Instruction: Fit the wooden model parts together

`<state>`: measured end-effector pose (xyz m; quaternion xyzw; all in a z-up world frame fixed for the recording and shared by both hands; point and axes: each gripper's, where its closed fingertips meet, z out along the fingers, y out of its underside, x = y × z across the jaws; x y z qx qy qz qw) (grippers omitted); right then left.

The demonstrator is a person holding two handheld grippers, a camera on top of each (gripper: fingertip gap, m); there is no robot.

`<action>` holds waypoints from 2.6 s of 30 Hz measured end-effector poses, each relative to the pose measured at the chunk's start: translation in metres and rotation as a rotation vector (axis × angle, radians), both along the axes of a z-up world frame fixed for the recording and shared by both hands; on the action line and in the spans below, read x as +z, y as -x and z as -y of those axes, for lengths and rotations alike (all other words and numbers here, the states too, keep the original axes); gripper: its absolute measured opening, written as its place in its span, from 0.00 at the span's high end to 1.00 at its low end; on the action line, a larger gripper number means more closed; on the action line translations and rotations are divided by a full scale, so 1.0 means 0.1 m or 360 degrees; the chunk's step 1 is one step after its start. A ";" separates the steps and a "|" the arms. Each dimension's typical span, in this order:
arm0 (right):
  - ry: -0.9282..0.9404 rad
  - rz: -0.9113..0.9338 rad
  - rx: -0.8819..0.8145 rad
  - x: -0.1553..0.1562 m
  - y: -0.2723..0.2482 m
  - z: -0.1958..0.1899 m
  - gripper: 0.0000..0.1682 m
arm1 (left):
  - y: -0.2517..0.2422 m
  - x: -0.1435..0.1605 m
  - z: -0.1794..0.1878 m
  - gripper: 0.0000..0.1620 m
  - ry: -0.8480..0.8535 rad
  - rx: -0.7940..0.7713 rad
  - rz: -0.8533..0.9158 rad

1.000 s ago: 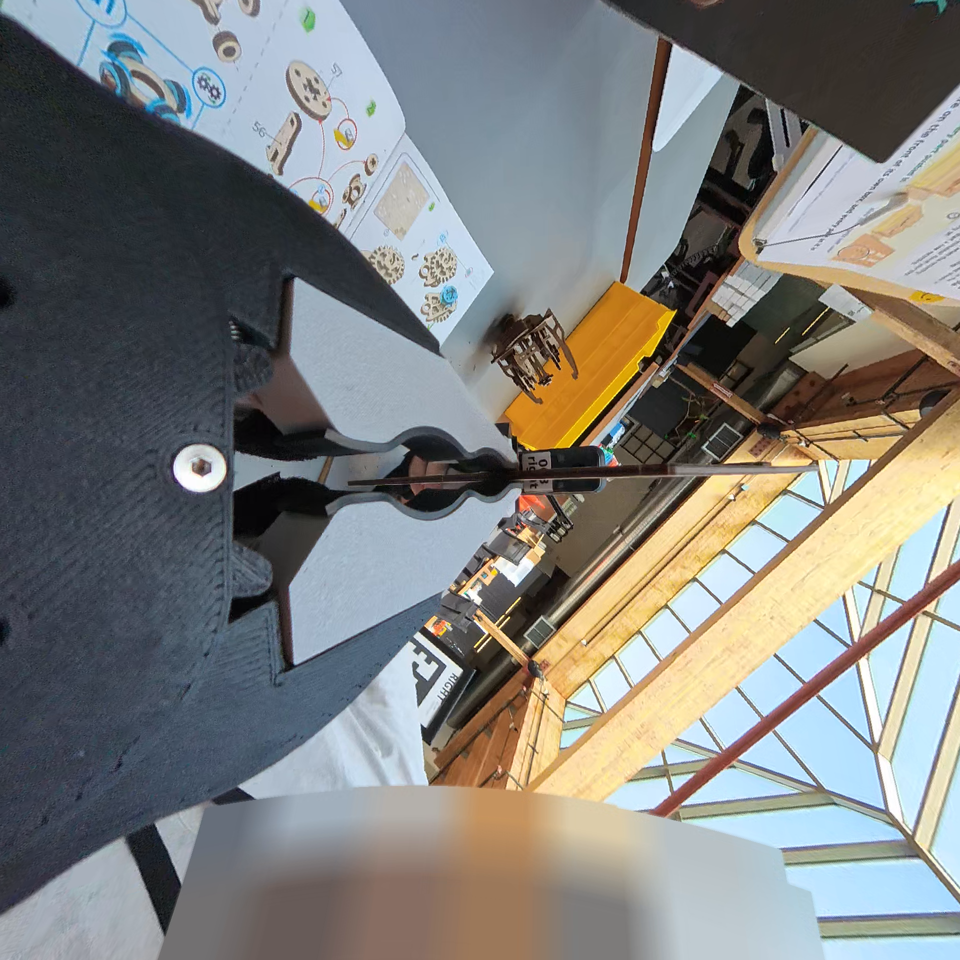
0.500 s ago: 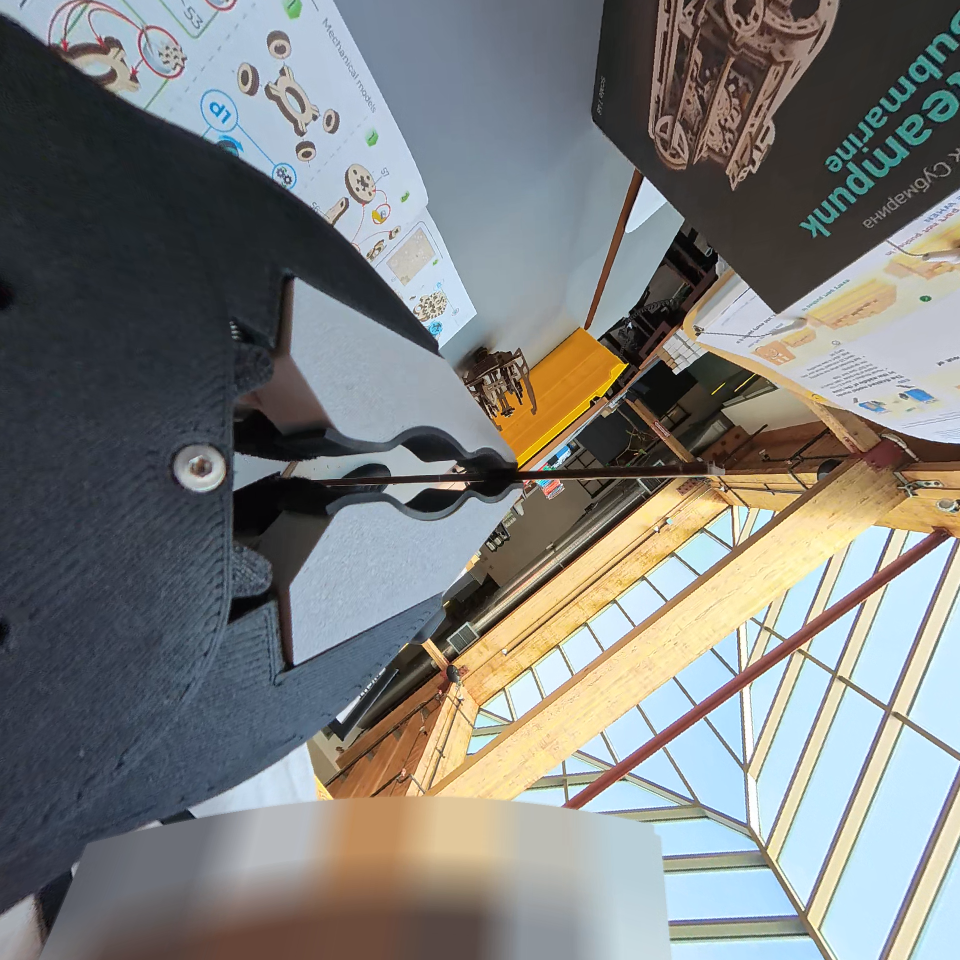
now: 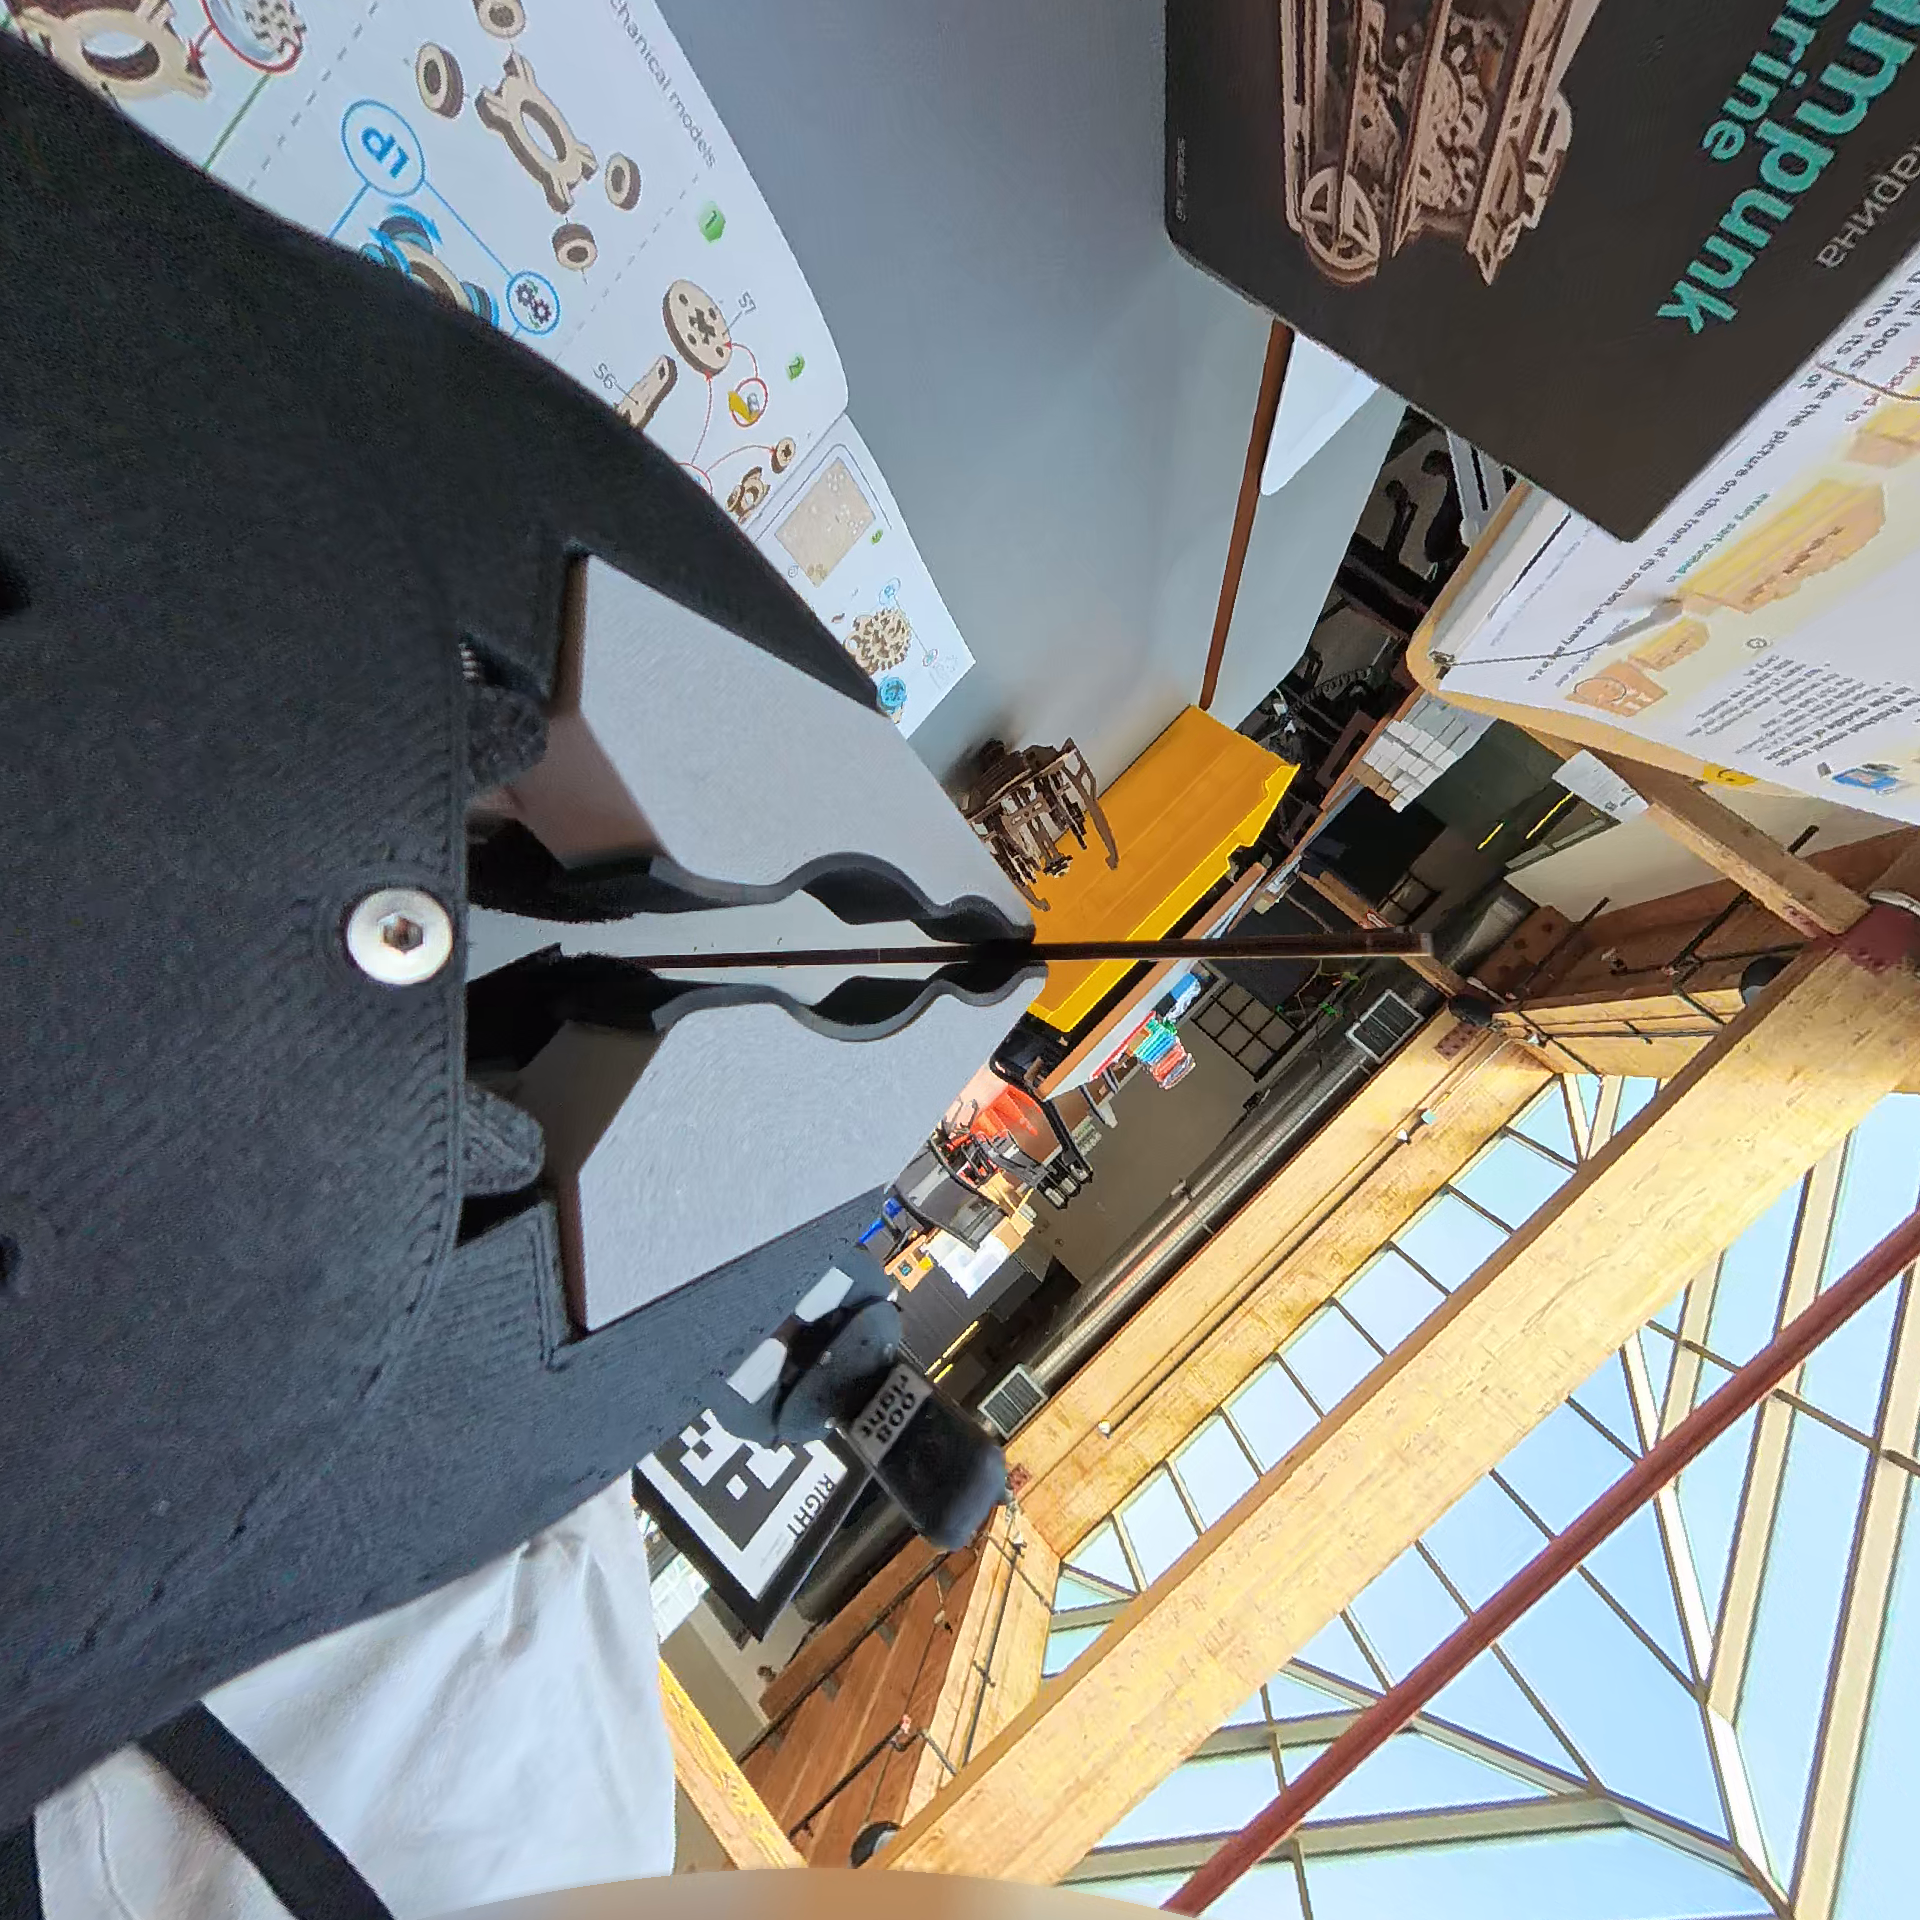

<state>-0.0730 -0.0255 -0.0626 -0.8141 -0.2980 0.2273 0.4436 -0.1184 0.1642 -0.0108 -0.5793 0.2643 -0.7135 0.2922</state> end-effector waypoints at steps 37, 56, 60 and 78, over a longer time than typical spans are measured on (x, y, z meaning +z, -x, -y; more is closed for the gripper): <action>0.0410 -0.0028 -0.0343 -0.16 0.03 -0.81 1.00 | -0.31 -0.24 0.26 1.00 -0.0422 0.0135 -0.0365; 0.0850 -0.0883 -0.0214 -0.08 0.28 -0.65 1.00 | -0.33 -0.08 0.42 1.00 -0.0819 0.0299 -0.0410; 0.1030 -0.1302 -0.0144 -0.11 0.27 -0.66 1.00 | -0.34 -0.07 0.43 1.00 -0.0836 0.0292 -0.0392; 0.0924 -0.2164 -0.0145 0.20 0.26 -0.82 1.00 | -0.30 -0.07 0.37 1.00 -0.0821 0.0273 -0.0299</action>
